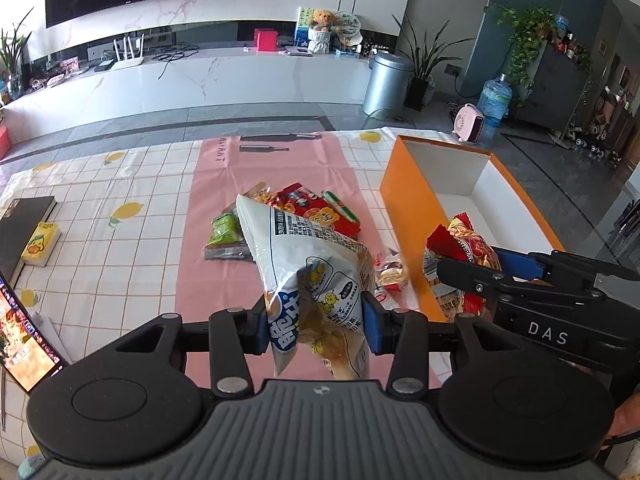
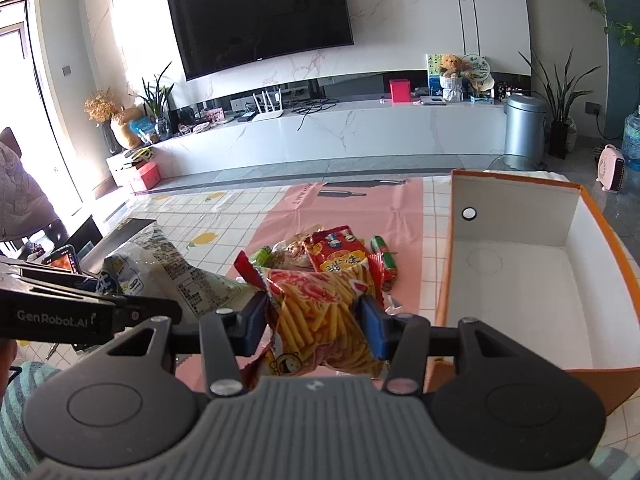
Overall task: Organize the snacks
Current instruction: 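Carry both bags over the orange box and lower them inside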
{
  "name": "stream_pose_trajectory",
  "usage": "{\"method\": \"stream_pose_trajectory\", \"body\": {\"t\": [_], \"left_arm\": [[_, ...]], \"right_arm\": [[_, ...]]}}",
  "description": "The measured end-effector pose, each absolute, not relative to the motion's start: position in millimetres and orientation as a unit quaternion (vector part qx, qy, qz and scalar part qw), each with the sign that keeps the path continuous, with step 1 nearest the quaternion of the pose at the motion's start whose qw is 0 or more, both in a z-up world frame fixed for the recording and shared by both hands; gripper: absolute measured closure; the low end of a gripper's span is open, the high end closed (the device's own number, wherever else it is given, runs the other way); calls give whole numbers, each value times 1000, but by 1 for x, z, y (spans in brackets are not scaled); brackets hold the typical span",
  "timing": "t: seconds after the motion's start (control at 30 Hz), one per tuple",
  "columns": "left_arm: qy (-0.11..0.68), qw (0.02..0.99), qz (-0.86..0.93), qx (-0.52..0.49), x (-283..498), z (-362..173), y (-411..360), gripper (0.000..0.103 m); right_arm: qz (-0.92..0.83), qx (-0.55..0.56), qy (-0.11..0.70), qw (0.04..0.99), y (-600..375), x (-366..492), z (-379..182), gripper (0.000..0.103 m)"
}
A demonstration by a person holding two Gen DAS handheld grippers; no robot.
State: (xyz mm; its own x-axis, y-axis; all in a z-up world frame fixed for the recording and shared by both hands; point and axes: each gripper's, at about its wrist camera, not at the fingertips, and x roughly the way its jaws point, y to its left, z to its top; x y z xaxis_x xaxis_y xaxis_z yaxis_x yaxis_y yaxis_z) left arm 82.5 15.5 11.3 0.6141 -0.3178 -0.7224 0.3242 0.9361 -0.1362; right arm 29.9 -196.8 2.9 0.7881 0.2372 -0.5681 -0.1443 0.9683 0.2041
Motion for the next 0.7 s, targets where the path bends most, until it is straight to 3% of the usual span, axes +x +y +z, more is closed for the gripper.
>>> {"method": "stream_pose_trajectory", "body": {"t": [0.4, 0.7], "left_arm": [[381, 872, -299, 69, 102, 28, -83, 54], [399, 805, -380, 222, 135, 5, -173, 54]], "right_arm": [[36, 99, 354, 929, -308, 32, 15, 55], [30, 168, 439, 882, -380, 74, -5, 55]]}}
